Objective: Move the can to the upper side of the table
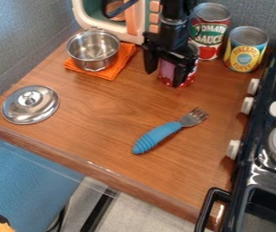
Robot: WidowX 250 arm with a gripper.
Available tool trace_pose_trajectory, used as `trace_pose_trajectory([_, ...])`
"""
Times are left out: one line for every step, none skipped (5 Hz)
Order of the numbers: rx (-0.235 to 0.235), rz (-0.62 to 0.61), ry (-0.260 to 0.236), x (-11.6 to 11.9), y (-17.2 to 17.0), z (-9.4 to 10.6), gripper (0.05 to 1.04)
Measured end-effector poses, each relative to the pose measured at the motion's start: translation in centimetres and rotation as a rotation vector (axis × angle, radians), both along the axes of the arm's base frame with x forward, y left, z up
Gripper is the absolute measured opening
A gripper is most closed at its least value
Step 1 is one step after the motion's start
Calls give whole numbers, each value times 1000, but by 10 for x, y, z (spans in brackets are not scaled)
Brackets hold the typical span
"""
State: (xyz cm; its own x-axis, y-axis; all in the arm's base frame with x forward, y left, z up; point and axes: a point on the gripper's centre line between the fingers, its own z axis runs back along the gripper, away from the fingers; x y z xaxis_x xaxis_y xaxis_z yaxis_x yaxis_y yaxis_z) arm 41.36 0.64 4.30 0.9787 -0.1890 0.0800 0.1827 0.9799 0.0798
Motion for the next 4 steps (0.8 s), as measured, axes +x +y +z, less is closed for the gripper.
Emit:
trace_pose_trajectory([19,38,46,-7,3,1,1000])
trace_pose_trajectory([21,84,44,-18,7,23,1000])
trace_pose_trajectory([23,151,21,-35,24,42,1000])
trace_pose_trajectory([29,224,14,-58,43,55,1000])
